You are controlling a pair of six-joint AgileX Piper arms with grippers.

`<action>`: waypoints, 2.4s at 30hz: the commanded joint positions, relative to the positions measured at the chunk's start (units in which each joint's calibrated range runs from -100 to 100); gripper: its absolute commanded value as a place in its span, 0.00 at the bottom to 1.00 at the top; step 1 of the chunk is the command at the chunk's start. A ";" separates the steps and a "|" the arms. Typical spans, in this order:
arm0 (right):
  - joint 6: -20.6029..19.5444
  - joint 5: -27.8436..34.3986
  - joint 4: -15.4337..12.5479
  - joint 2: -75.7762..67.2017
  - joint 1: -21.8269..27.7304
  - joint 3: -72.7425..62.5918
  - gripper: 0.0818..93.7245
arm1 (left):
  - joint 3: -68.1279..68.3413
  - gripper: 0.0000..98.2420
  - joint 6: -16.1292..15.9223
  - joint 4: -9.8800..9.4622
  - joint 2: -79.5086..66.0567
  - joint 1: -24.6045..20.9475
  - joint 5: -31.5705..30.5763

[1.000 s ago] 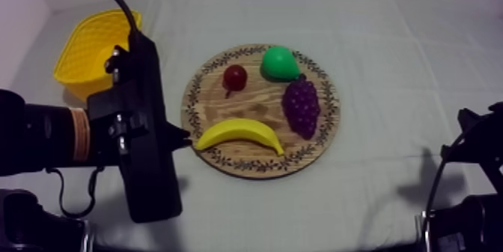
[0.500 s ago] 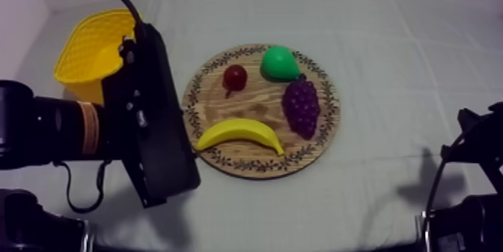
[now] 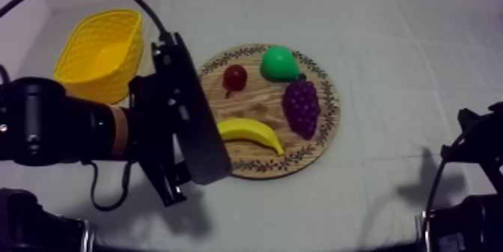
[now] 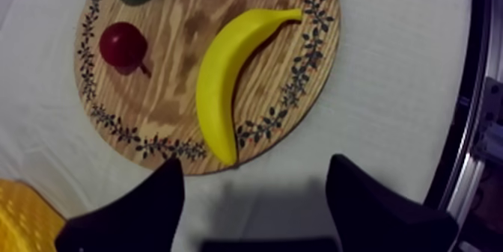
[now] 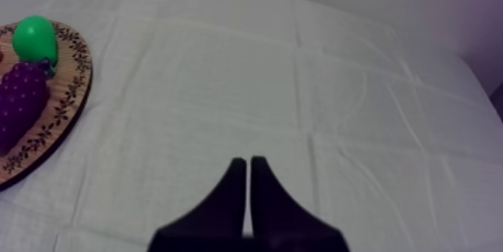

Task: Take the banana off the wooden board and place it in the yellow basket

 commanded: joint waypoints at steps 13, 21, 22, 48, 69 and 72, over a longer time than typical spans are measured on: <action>-0.01 -0.03 0.01 -0.02 -0.01 0.02 0.00 | -12.76 0.68 -2.89 0.62 19.55 -3.47 1.56; -0.01 -0.03 0.01 -0.02 -0.01 0.02 0.00 | -19.69 0.67 -5.87 1.16 28.56 -4.66 4.29; -0.01 -0.03 0.01 -0.02 -0.01 0.02 0.00 | -20.54 0.67 -6.15 1.19 29.50 -4.73 4.74; -0.01 -0.03 0.01 -0.02 -0.01 0.02 0.00 | -30.98 0.37 -6.15 -0.13 43.43 -3.31 12.09; -0.01 -0.03 0.01 -0.02 -0.01 0.02 0.00 | -34.81 0.16 -1.62 -4.62 34.27 -2.61 19.99; -0.01 -0.03 0.01 -0.02 -0.01 0.02 0.00 | -36.25 0.16 -2.49 -5.30 30.08 -4.34 22.10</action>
